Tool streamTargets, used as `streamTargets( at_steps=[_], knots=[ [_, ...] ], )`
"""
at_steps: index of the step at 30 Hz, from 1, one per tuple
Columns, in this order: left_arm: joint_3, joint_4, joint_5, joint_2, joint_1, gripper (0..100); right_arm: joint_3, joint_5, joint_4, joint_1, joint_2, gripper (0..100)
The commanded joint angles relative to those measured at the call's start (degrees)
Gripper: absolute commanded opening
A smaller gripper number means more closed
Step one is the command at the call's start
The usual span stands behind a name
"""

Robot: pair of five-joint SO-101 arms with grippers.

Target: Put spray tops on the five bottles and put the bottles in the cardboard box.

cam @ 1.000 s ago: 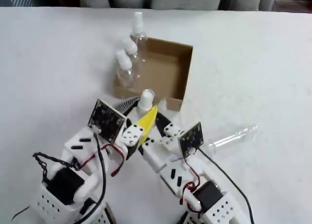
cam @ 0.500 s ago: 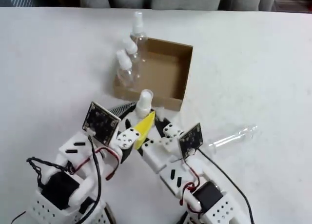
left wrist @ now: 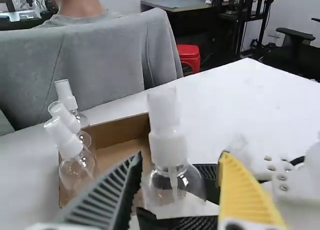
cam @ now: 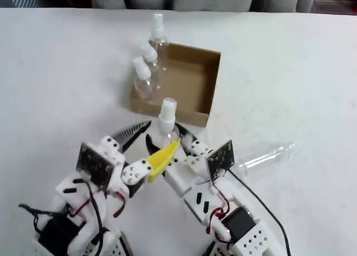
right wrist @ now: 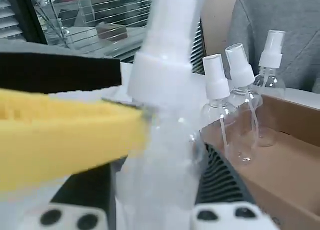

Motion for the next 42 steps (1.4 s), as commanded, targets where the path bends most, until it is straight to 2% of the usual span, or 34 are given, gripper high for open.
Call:
streamTargets(
  at_steps=[1, 6, 15, 19, 22, 25, 28, 34, 42],
  knots=[
    [-0.62, 3.78, -1.85, -5.93, 3.47, 24, 0.70, 0.53, 0.04, 0.75, -1.01, 1.5],
    [-2.73, 8.26, -6.15, -6.55, 6.55, 24, 0.70, 0.53, 0.04, 0.75, -1.01, 1.5],
    [-10.29, 14.95, -6.51, -6.64, 6.11, 24, 0.70, 0.62, -0.31, 2.33, -1.01, 1.5],
    [-10.11, 16.62, -6.77, -6.64, 6.11, 13, 0.09, 0.62, -1.27, 5.14, -1.01, 1.5],
    [-10.20, 17.49, -11.60, -6.64, 6.11, 2, 0.00, 0.62, -2.95, 6.99, -0.92, 1.5],
    [-10.20, 20.04, -14.95, -6.64, 6.11, 4, -0.26, 1.41, -4.62, 9.63, -0.57, 1.5],
    [-10.20, 22.68, -15.30, -6.64, 5.85, 2, -0.26, 4.22, -7.34, 13.23, -0.48, 1.5],
    [-6.24, 22.86, -15.38, -6.64, -2.24, 2, -2.81, 4.57, -8.04, 18.68, -0.40, 1.5],
    [9.23, 8.70, -15.12, -6.64, -13.93, 2, -8.62, 4.66, -5.32, 21.67, -0.40, 1.5]
  ],
)
